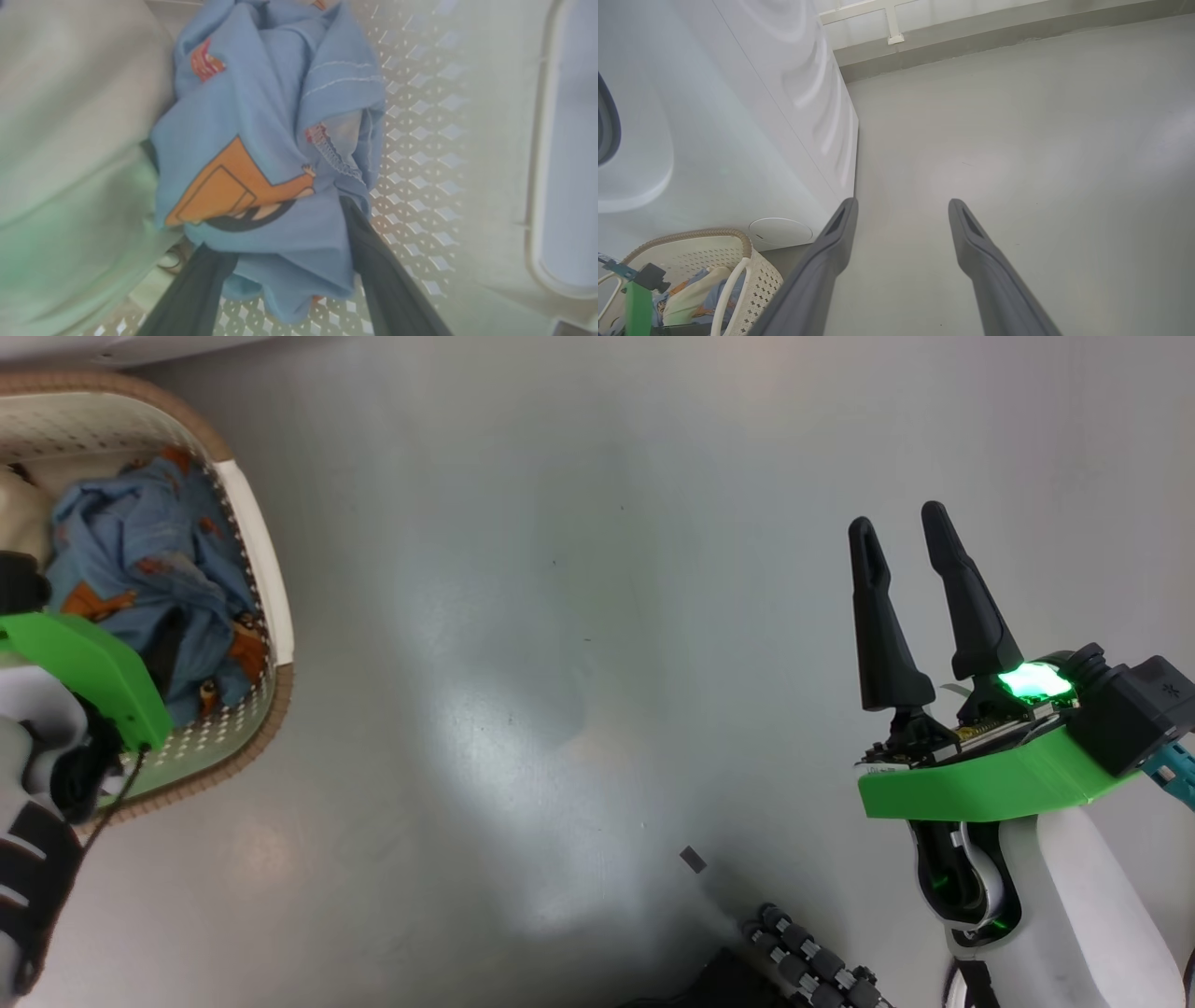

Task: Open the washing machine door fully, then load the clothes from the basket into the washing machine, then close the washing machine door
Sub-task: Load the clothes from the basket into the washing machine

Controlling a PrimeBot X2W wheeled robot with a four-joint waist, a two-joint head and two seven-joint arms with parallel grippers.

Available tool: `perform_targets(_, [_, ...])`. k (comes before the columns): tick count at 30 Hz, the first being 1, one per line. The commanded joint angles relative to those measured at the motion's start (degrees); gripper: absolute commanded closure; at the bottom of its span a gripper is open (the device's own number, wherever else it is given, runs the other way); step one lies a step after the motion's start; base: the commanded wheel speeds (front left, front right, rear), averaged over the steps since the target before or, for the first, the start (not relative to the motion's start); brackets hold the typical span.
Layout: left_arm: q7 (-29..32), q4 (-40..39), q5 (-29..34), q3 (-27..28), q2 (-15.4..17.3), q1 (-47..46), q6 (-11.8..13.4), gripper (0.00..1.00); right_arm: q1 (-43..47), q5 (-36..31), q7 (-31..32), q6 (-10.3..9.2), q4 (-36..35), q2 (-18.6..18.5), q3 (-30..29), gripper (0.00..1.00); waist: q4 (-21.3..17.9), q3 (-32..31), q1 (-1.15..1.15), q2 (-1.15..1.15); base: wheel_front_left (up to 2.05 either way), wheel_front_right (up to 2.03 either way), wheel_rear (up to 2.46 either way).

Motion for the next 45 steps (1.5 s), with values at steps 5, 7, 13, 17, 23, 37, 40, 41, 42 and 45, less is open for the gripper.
perform_targets(5, [-1.42, 2.01, 0.20, -0.17, 1.83, -2.11, 0.04, 0.00, 1.10, 1.01, -0.45, 0.32, -2.05, -0.33, 1.79, 0.00, -0.73, 0.98, 0.00, 0.00, 0.00, 0.00, 0.00])
perform_targets(7, [-1.64, 2.43, 0.02, -0.65, 1.64, -2.41, 0.04, 0.07, 1.25, 0.97, -0.45, 0.32, -2.18, -0.33, 1.96, 0.00, -0.79, 1.02, 0.00, 0.00, 0.00, 0.00, 0.00])
perform_targets(13, [-1.67, 2.65, -1.76, -1.46, 1.03, -2.22, 0.04, 1.00, 1.26, 0.83, -0.45, 0.32, -2.13, -0.33, 2.24, 0.00, -1.05, 0.41, 0.00, 0.00, 0.00, 0.00, 0.00])
perform_targets(17, [-3.29, 2.26, -3.22, -1.73, 0.28, -1.35, 0.04, 1.00, 1.40, 0.57, -0.45, 0.32, -2.02, -0.33, 1.89, 0.00, -0.68, -1.05, 0.00, 0.00, 0.00, 0.00, 0.00])
perform_targets(23, [-6.45, 1.60, -6.07, -1.43, -0.89, 0.59, 0.04, 1.00, 1.37, 0.11, -0.45, 0.32, -1.66, -0.33, 1.45, 0.00, 0.53, -4.48, 0.00, 0.00, 0.00, 0.00, 0.00])
perform_targets(37, [-17.67, -4.02, -11.05, -2.48, -2.27, 9.08, 0.04, 1.00, 3.42, -1.51, -0.45, 0.32, 0.40, -0.32, -0.38, 0.00, 4.86, -16.07, 0.00, 0.00, 0.00, 0.00, 0.00])
perform_targets(40, [-19.87, -4.67, -11.50, -2.61, -2.48, 11.16, 0.04, 1.00, 4.39, -2.15, -0.45, 0.32, 1.17, -0.32, -0.64, 0.00, 5.90, -19.15, 0.00, 0.00, 0.00, 0.00, 0.00])
perform_targets(41, [-20.38, -4.80, -11.44, -2.64, -2.49, 11.84, 0.04, 1.00, 4.74, -2.37, -0.45, 0.32, 1.42, -0.32, -0.74, 0.00, 6.23, -20.20, 0.00, 0.00, 0.00, 0.00, 0.00])
perform_targets(42, [-20.78, -4.83, -11.24, -2.66, -2.48, 12.48, 0.04, 1.00, 5.10, -2.59, -0.45, 0.32, 1.68, -0.32, -0.86, 0.00, 6.55, -21.23, 0.00, 0.00, 0.00, 0.00, 0.00])
perform_targets(45, [-21.35, -5.43, -10.79, -2.00, -2.64, 14.26, 0.04, 1.00, 6.16, -3.25, -0.45, 0.32, 2.43, -0.32, -1.41, 0.00, 7.64, -24.15, 0.00, 0.00, 0.00, 0.00, 0.00])
